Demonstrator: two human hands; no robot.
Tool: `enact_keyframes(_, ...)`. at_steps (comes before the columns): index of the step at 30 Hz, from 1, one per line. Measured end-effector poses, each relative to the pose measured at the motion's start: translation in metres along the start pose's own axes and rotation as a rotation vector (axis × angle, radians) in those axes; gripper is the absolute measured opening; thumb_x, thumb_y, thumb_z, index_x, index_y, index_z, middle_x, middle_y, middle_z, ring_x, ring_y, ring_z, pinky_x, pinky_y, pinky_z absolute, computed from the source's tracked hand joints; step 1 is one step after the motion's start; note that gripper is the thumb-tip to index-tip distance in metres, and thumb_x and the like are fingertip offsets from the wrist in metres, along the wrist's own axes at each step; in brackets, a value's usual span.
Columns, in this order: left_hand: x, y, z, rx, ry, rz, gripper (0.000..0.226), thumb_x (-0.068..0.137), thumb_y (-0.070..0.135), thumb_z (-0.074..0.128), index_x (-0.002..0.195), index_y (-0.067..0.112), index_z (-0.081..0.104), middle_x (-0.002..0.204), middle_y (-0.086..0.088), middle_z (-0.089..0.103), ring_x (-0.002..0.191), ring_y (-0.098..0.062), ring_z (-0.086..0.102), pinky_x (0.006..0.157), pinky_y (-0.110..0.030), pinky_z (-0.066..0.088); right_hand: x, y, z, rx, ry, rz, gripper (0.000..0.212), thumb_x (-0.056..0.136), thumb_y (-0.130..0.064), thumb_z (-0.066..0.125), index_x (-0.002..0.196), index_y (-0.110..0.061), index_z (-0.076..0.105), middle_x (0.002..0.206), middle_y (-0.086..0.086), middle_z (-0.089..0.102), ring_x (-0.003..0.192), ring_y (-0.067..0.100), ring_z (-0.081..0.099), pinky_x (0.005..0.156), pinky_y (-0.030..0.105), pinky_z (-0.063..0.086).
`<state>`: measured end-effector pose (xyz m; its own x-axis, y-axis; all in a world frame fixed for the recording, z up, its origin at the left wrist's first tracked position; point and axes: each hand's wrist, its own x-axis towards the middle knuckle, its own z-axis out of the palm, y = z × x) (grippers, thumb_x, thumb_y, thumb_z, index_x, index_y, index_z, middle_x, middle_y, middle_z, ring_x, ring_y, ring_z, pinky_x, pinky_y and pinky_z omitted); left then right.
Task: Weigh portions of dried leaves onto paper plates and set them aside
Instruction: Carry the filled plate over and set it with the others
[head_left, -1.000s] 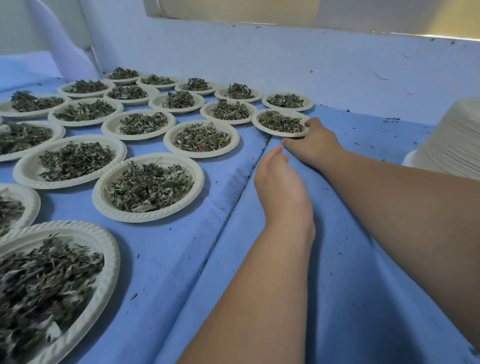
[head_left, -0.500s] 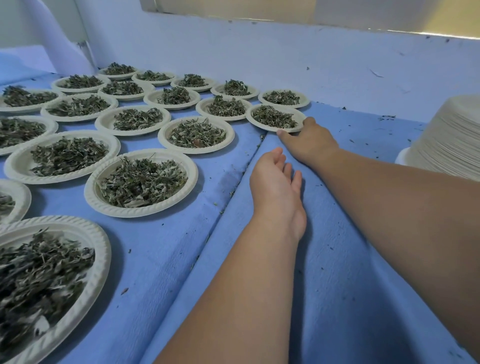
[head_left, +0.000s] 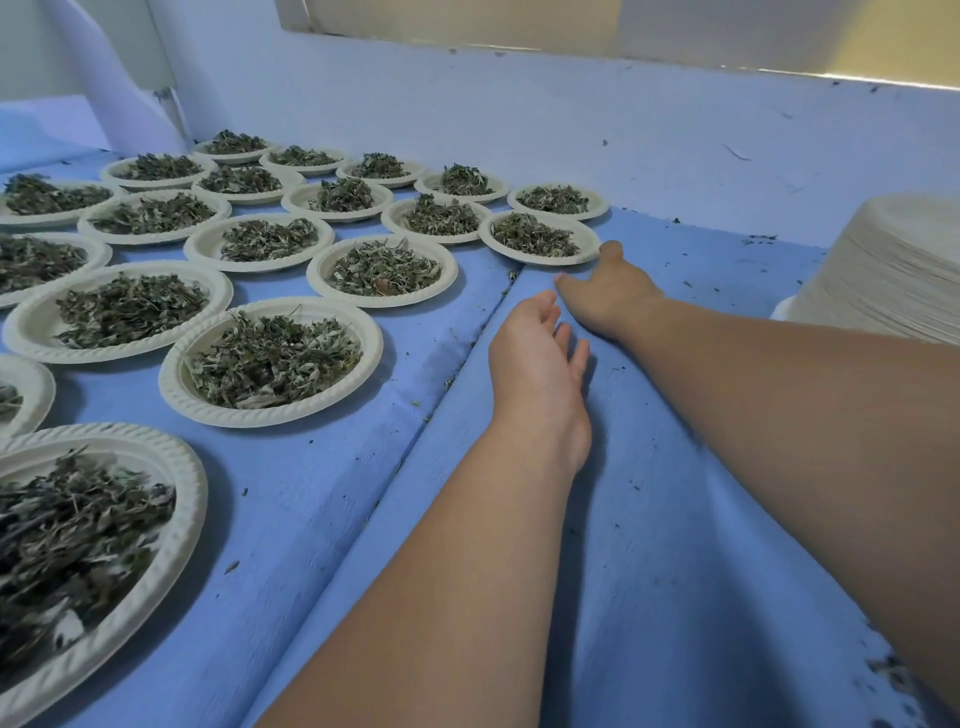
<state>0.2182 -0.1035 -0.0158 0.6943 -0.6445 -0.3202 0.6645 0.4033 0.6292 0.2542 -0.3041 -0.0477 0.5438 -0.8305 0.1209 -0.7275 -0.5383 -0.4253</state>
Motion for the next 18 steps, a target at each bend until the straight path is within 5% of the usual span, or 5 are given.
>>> enact_keyframes(4, 0.005, -0.006, 0.003, 0.185, -0.013, 0.093, 0.014, 0.104, 0.021, 0.049, 0.107, 0.021, 0.062, 0.109, 0.005, 0.061, 0.099, -0.007, 0.059, 0.088, -0.025, 0.050, -0.025, 0.007, -0.020, 0.104, -0.108, -0.036, 0.076, 0.096, -0.048, 0.052, 0.156, -0.018, 0.017, 0.139, 0.014, 0.054, 0.127, 0.035, 0.051, 0.088, 0.035, 0.037)
enact_keyframes(7, 0.002, -0.017, 0.007, 0.390, 0.003, 0.241, 0.024, 0.102, 0.015, 0.045, 0.118, 0.024, 0.062, 0.127, 0.001, 0.061, 0.113, -0.010, 0.060, 0.109, -0.032, 0.046, -0.059, 0.010, -0.048, 0.126, -0.101, -0.125, 0.066, 0.098, -0.041, 0.054, 0.154, -0.020, 0.027, 0.137, 0.010, 0.055, 0.126, 0.029, 0.052, 0.086, 0.030, 0.035)
enact_keyframes(10, -0.014, -0.025, 0.012, 0.570, -0.058, 0.404, 0.043, 0.101, 0.012, 0.041, 0.139, 0.024, 0.057, 0.129, 0.015, 0.059, 0.096, 0.017, 0.059, 0.088, -0.008, 0.047, -0.105, 0.015, -0.085, 0.193, -0.082, -0.237, 0.054, 0.099, -0.033, 0.054, 0.150, -0.022, 0.038, 0.141, 0.008, 0.055, 0.122, 0.022, 0.054, 0.093, 0.028, 0.040)
enact_keyframes(14, -0.043, -0.037, 0.032, 0.798, -0.234, 0.610, 0.045, 0.104, 0.009, 0.038, 0.145, 0.017, 0.054, 0.144, 0.006, 0.057, 0.132, -0.005, 0.052, 0.115, -0.028, 0.039, -0.179, 0.045, -0.135, 0.187, 0.051, -0.419, 0.045, 0.099, -0.026, 0.052, 0.144, -0.023, 0.047, 0.147, 0.002, 0.054, 0.136, 0.015, 0.048, 0.111, 0.027, 0.036)
enact_keyframes(18, -0.078, -0.062, 0.055, 1.013, -0.436, 0.834, 0.042, 0.106, 0.011, 0.038, 0.144, 0.014, 0.056, 0.112, 0.029, 0.057, 0.096, 0.026, 0.052, 0.088, 0.000, 0.038, -0.241, 0.102, -0.177, 0.202, 0.203, -0.409, 0.040, 0.098, -0.025, 0.056, 0.138, -0.025, 0.053, 0.140, -0.008, 0.059, 0.134, 0.009, 0.050, 0.108, 0.022, 0.037)
